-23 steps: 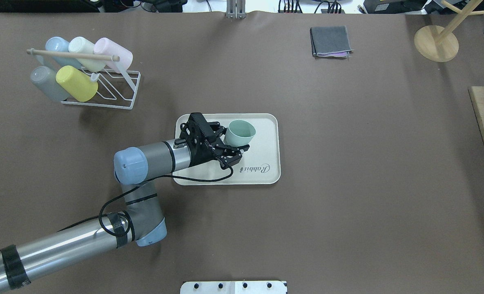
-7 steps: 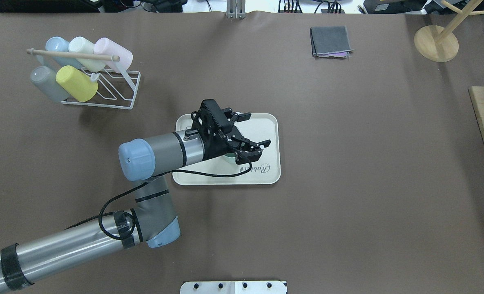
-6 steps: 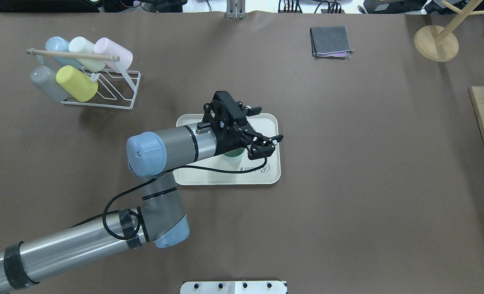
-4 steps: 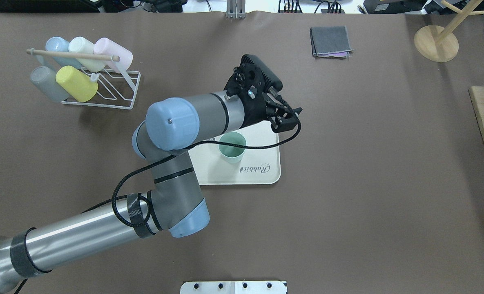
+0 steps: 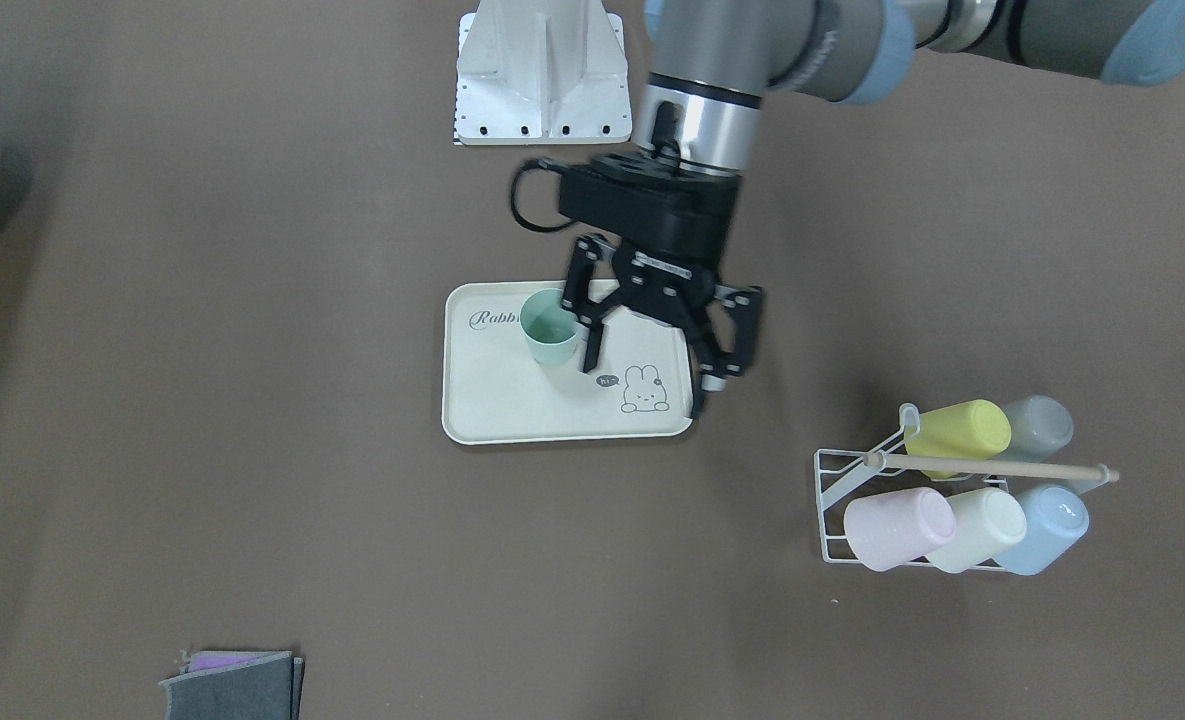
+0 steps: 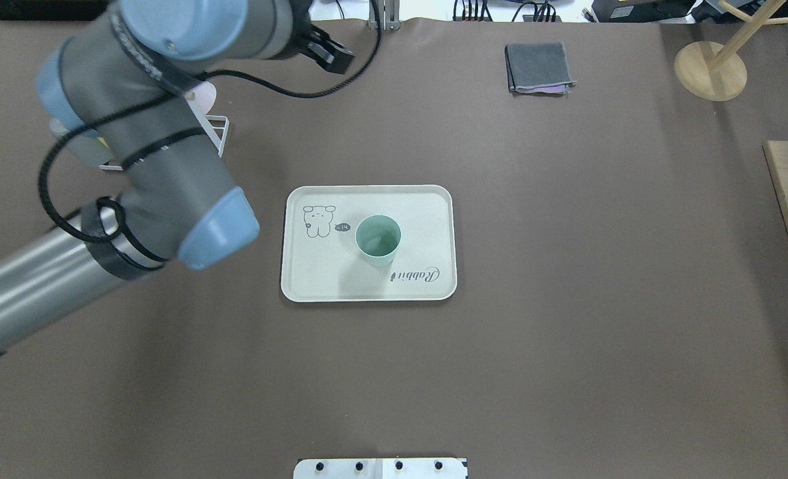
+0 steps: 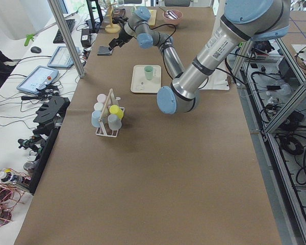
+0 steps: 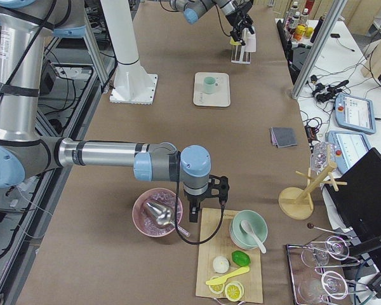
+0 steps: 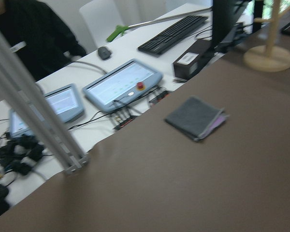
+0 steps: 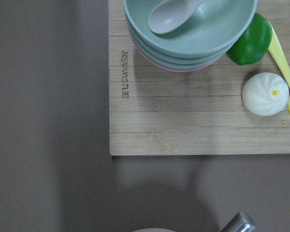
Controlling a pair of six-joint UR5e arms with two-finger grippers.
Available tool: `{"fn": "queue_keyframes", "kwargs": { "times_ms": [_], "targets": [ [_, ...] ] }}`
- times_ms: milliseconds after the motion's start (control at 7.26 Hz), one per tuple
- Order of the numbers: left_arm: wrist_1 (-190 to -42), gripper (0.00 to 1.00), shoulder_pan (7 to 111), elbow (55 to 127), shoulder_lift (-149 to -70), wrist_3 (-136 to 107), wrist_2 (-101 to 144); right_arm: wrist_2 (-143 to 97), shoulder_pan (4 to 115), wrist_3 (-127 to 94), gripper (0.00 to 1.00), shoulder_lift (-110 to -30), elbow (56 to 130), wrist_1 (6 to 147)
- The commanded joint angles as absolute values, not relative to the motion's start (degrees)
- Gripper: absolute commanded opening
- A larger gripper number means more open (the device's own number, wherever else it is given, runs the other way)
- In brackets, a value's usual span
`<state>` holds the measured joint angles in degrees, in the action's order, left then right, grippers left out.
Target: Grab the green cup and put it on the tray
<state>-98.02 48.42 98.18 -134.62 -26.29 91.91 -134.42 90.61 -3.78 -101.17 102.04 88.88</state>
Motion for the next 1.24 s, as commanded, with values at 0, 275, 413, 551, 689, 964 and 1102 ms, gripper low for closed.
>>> {"fn": "queue_keyframes", "kwargs": {
  "times_ms": [0, 275, 413, 551, 689, 964, 1102],
  "targets": [
    [-92.20, 0.99, 65.22, 95.13, -128.17, -26.28, 110.91, -134.47, 90.62, -3.78, 1.00, -101.16, 102.04, 88.94],
    [-92.02, 0.99, 75.18, 88.54, -121.95, -26.28, 129.82, -134.47, 90.53, -3.78, 1.00, -101.16, 102.04, 88.86],
    [-92.11, 0.99, 77.84, 85.98, -118.42, -26.19, 133.38, -134.39, 90.61, -3.78, 1.00, -101.16, 102.04, 88.86],
    [-93.07, 0.99, 79.87, 86.39, -112.04, -26.19, 133.68, -134.30, 90.62, -3.78, 1.00, -101.16, 102.04, 88.94],
    [-95.25, 0.99, 81.72, 88.75, -103.97, -26.19, 133.68, -134.30, 90.62, -3.69, 1.00, -101.25, 102.04, 88.95],
    [-102.00, 0.99, 83.14, 89.56, -93.82, -26.19, 133.68, -134.21, 90.62, -3.69, 1.00, -101.25, 102.04, 88.95],
    [-103.69, 0.99, 84.28, 89.21, -91.00, -26.19, 133.86, -134.12, 90.62, -3.78, 1.00, -101.25, 102.04, 88.95]
  ]
}}
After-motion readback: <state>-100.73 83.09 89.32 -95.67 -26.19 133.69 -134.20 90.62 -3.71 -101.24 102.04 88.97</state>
